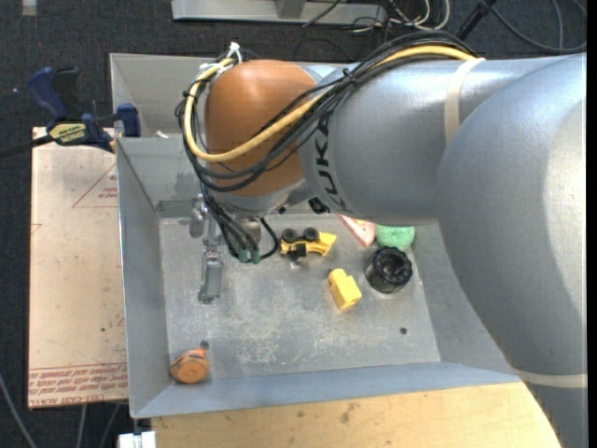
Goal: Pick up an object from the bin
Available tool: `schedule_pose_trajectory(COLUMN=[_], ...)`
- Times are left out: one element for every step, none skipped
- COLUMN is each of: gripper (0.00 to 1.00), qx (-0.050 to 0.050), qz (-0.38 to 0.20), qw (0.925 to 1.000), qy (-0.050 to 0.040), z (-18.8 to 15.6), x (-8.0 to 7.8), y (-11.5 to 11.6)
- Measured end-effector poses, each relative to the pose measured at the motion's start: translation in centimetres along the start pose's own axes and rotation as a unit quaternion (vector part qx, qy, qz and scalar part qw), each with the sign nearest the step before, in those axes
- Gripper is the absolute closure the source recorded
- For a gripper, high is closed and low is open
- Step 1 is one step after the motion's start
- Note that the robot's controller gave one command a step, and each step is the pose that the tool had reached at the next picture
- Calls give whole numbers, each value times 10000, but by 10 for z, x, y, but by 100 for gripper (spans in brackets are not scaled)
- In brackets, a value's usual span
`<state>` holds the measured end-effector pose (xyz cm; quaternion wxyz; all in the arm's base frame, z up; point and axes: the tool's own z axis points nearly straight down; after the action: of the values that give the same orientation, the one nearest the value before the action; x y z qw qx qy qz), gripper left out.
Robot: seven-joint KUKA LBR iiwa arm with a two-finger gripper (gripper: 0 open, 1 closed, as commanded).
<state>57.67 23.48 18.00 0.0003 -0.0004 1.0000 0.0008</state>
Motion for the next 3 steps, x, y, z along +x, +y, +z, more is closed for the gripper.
schedule_pose_trajectory(gripper=[0,0,0], qx=[-9,-2,0], qz=[344,-148,-19], qw=[9994,9999,10000], qy=[-13,-20,-3], z=[1,8,22], x=[-38,-64,-59], y=[-15,-28,-62])
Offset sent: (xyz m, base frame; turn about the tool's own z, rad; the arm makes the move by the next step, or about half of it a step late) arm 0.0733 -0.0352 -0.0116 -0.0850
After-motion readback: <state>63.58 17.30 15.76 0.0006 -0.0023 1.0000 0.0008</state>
